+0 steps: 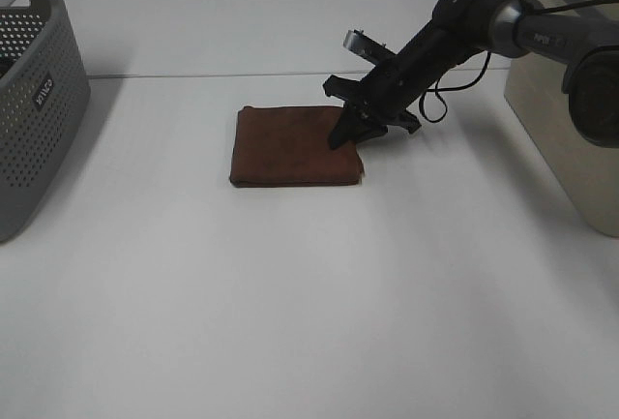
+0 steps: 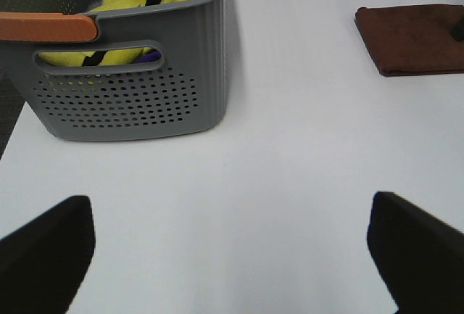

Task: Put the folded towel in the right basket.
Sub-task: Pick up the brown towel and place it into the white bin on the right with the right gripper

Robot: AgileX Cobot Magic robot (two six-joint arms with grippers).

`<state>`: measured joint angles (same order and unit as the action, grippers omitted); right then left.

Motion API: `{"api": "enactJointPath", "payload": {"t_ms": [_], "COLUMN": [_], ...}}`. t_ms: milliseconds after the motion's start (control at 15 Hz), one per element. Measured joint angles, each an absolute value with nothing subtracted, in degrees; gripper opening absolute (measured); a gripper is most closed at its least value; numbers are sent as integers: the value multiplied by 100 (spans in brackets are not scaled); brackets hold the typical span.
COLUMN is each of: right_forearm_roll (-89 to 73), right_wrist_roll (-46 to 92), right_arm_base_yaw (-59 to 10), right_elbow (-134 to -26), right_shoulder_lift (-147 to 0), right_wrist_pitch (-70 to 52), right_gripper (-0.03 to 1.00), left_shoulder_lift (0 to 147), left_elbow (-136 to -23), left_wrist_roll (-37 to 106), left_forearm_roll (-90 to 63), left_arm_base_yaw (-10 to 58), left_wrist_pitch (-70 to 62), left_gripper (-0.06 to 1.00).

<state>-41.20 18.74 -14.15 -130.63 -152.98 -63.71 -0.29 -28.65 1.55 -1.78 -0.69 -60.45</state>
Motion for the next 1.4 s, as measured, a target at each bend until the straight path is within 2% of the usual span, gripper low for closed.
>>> {"api": "enactJointPath", "payload": {"t_ms": [400, 733, 1133, 1400], "right_forearm_roll": [-3661, -2338, -1851, -1530], "right_wrist_roll": [2091, 2011, 1644, 1564], "right_arm_base_yaw": [-1415, -1381, -69, 699], "right_elbow": [-13063, -13063, -13063, -13063], "right_shoulder_lift": [-14009, -12765, -11482, -11167], "right_wrist_pitch": [-6572, -6898, -7002, -7002], "right_gripper": [7, 7, 7, 7], "left_shoulder_lift": [-29, -29, -29, -29], "left_elbow": [-2865, -2865, -2865, -2865], "left_wrist_roll": [155, 155, 155, 155], "left_forearm_roll": [-178, -178, -178, -178], "left_arm_base_yaw": [-69, -69, -69, -69], "left_wrist_pitch": [-6045, -6045, -6045, -6045], "left_gripper": [97, 97, 97, 97]}}
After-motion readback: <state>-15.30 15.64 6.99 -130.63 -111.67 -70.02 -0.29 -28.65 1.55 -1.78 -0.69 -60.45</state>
